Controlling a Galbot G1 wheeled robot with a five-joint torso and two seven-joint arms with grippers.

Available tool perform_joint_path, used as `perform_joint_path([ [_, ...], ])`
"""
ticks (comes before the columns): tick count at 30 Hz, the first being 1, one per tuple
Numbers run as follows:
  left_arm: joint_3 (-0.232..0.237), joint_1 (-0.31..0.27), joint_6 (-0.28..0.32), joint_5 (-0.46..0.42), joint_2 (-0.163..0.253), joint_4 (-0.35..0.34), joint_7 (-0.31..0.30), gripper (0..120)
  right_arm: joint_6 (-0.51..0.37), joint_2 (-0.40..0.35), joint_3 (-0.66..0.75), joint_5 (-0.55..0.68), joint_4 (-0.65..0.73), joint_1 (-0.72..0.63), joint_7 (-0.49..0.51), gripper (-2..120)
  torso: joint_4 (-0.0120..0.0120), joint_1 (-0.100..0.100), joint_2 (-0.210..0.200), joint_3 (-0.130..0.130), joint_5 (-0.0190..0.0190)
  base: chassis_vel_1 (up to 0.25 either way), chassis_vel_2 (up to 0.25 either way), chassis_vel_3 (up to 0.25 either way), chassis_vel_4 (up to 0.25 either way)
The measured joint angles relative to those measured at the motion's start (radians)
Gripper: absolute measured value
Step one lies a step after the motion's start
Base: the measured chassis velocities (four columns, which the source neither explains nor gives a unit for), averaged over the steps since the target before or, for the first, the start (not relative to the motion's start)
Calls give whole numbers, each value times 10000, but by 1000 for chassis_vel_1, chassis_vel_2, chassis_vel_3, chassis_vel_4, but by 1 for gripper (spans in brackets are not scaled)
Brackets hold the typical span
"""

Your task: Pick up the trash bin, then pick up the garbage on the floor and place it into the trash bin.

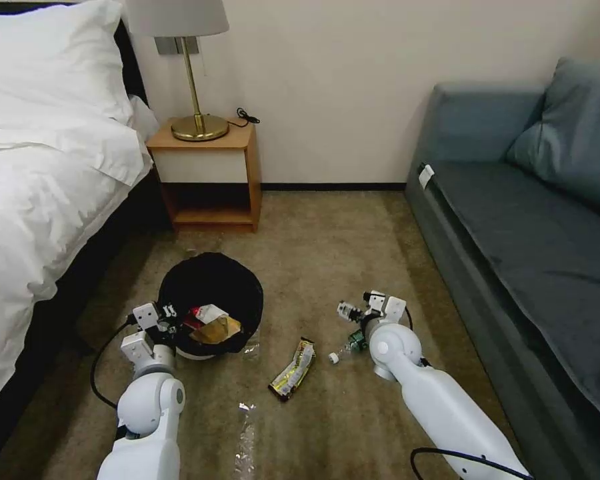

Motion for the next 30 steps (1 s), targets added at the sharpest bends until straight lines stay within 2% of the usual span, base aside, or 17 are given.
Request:
perform_joint_path([
  [4,-3,35,-7,-7,6,-42,1,4,-598,214,158,518,-123,-140,451,100,0,0,0,0,-1,0,0,0,0],
  [8,-3,69,-10,-12,21,-83,1,4,-743,511,283,581,-490,-251,538,100,0,0,0,0,0,0,0,0,0],
  [30,-41,199,-31,-20,84,-221,6,4,-98,2028,1498,-1677,-3702,647,-930,100,0,0,-1,0,1,0,0,0,0],
])
